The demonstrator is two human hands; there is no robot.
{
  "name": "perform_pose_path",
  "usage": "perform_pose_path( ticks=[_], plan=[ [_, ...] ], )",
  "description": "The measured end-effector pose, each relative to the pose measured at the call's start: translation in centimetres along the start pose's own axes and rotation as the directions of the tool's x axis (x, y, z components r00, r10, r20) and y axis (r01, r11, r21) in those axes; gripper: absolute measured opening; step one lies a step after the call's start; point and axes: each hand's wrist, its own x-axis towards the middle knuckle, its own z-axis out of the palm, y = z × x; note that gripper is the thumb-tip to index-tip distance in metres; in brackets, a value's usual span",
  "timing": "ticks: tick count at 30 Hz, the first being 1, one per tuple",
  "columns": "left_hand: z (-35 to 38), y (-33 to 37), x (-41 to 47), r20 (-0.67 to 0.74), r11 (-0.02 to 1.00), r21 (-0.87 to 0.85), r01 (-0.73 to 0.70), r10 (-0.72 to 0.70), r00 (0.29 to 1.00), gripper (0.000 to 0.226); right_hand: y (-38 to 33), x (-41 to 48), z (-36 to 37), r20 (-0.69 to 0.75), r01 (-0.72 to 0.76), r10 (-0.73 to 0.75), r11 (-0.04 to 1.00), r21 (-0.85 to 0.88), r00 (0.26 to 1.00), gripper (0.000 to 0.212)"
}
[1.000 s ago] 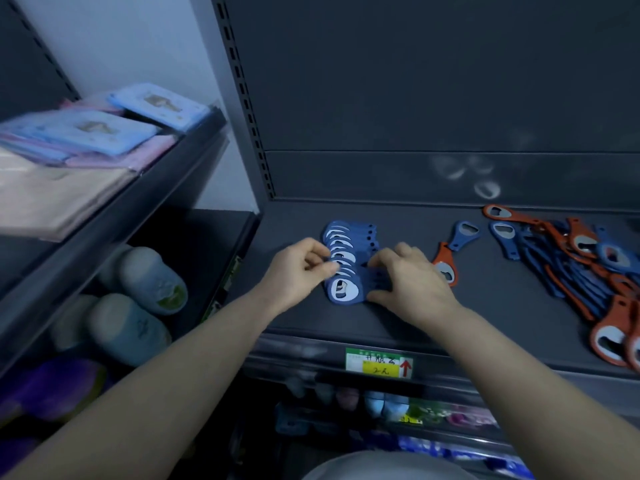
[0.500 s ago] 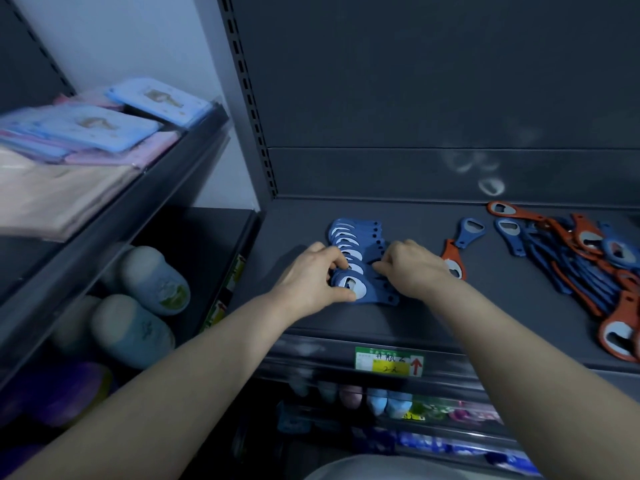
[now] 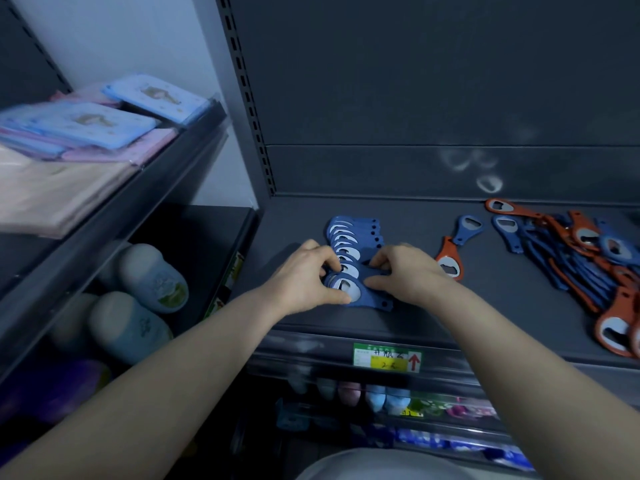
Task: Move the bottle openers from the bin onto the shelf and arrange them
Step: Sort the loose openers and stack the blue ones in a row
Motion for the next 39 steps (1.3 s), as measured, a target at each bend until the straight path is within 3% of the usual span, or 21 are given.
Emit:
perform_pose_path(
  ticks=[7, 10, 19, 22, 26, 30, 32, 36, 39],
  plan=[
    [-0.1, 0.1, 0.2, 0.029, 0.999, 0.037, -0.002, 0.001, 1.0, 0.051, 0.0, -0.6, 0.4, -0.018, 0.025, -0.026, 0.997, -0.073, 0.999, 0.036],
    [0.0, 0.1, 0.3, 0.038, 0.999, 0.053, -0.003, 0.001, 0.999, 0.059, -0.2, -0.3, 0.2, -0.02, -0.01, 0.01, 1.0, -0.023, 1.0, 0.028],
    [0.1, 0.2, 0.5, 0.032, 0.998, 0.054, 0.015, -0.017, 0.999, 0.054, -1.9, 1.3, -0.3, 0.104, -0.106, 0.11, 0.993, -0.042, 0.988, 0.034],
    [0.2, 0.2, 0.5, 0.032, 0.998, 0.057, 0.016, -0.018, 0.999, 0.053, -2.0, 1.1, -0.5, 0.111, -0.095, 0.098, 0.995, -0.035, 0.989, 0.023],
    [-0.2, 0.1, 0.8, 0.047, 0.995, 0.092, 0.035, -0.039, 0.998, 0.056, -2.3, -0.4, -0.9, 0.09, -0.065, 0.068, 0.997, -0.036, 0.994, 0.041],
    [-0.7, -0.2, 0.9, 0.08, 0.991, 0.13, 0.019, -0.03, 0.996, 0.055, -1.6, -2.5, 0.2, 0.091, 0.016, -0.008, 0.996, -0.091, 0.996, 0.084],
    [-0.9, -0.3, 1.0, 0.061, 0.995, 0.099, 0.022, -0.028, 0.998, 0.05, -1.1, -2.9, 1.2, 0.024, 0.052, -0.049, 0.986, -0.157, 0.999, 0.093],
    [-1.1, -0.3, 1.8, 0.019, 0.998, 0.062, 0.013, -0.014, 1.0, 0.035, -0.3, -3.1, 2.1, -0.11, 0.125, -0.149, 0.971, -0.202, 0.983, 0.063],
    [-0.6, 0.1, 2.0, 0.013, 0.997, 0.072, 0.029, -0.03, 0.999, 0.037, 0.0, -2.8, 2.1, -0.184, 0.119, -0.164, 0.965, -0.234, 0.969, 0.048]
  ],
)
